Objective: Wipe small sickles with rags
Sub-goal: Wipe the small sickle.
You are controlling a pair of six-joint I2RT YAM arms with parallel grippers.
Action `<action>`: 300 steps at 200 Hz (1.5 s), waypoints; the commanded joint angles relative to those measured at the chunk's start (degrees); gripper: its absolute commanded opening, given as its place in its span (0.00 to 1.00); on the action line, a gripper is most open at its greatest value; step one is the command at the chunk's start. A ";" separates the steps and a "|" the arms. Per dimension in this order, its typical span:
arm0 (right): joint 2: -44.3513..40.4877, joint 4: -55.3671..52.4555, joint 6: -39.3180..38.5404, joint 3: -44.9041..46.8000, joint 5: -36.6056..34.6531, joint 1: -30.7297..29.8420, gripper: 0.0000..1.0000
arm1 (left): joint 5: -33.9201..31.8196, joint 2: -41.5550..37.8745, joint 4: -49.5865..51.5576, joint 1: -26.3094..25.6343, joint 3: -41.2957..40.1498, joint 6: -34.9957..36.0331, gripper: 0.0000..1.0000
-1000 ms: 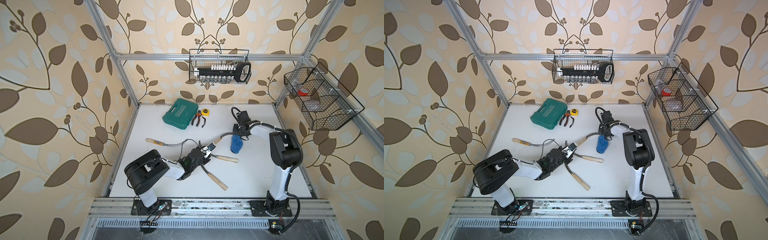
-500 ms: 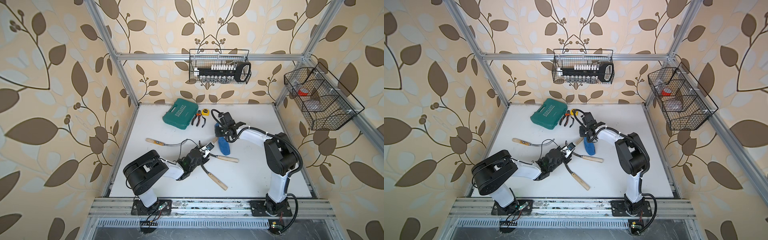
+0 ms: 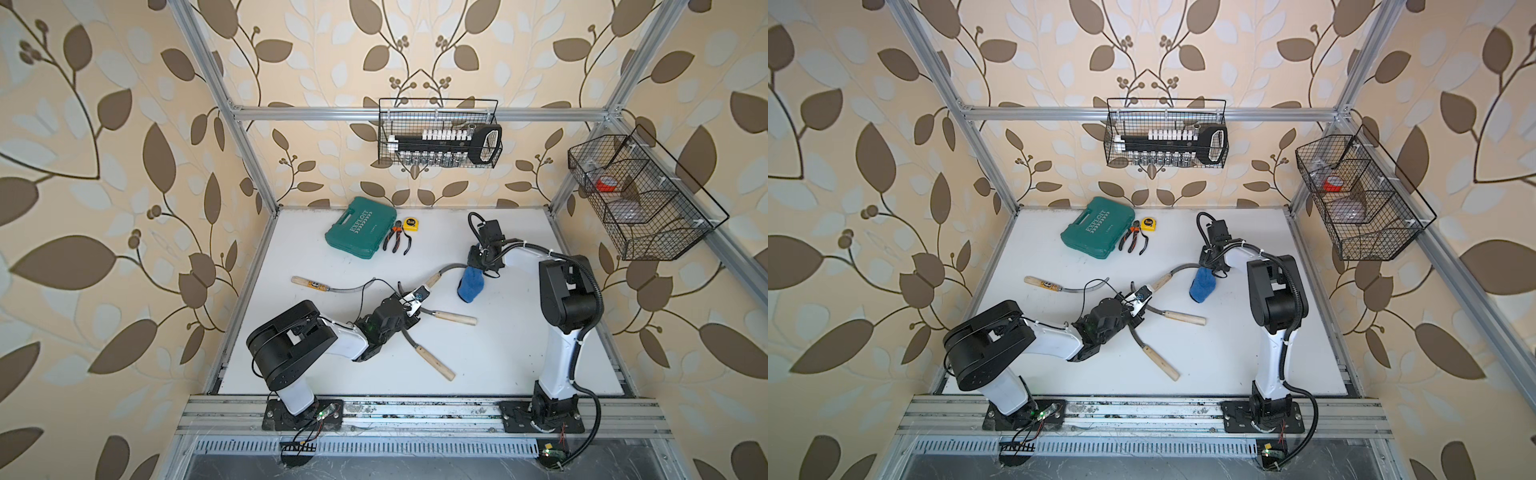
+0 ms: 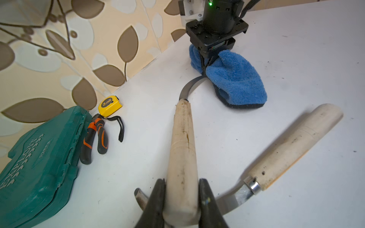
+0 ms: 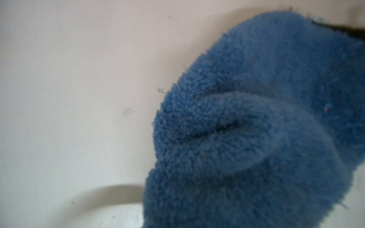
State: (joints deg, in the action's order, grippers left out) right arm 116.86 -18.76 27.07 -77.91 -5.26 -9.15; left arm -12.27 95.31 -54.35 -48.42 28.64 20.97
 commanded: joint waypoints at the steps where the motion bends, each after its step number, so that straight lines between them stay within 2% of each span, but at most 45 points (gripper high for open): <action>1: 1.00 -4.90 1.14 1.27 -1.63 -1.04 0.00 | -0.21 -2.56 -4.15 -0.18 0.12 0.74 0.00; 34: 1.18 -4.44 -0.31 0.08 0.73 -3.45 0.00 | -0.03 -2.65 -4.04 -0.18 0.06 0.78 0.00; 108: -1.57 -4.21 -3.38 -5.27 4.86 -19.38 0.00 | 0.02 -2.39 -4.19 -0.18 0.10 0.74 0.00; 137: -1.99 -4.26 -3.23 -5.26 4.75 -22.64 0.00 | -0.17 -2.49 -4.30 -0.18 -0.01 0.87 0.00; 166: -1.31 -4.25 -2.90 -3.99 3.69 -20.17 0.00 | -0.47 -2.65 -4.42 -0.18 -0.08 0.65 0.00; 252: 0.78 -3.80 -1.89 2.21 2.56 -1.38 0.00 | -1.96 -2.64 -6.53 -0.18 -0.85 0.78 0.00; 300: -1.52 -4.53 -0.24 3.48 -0.72 -0.43 0.00 | -5.72 -1.64 -7.62 -0.18 -0.11 0.20 0.00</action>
State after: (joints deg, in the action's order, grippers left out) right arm 115.90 -19.46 25.91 -76.77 -3.64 -8.97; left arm -14.04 94.24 -57.23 -48.73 27.42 20.86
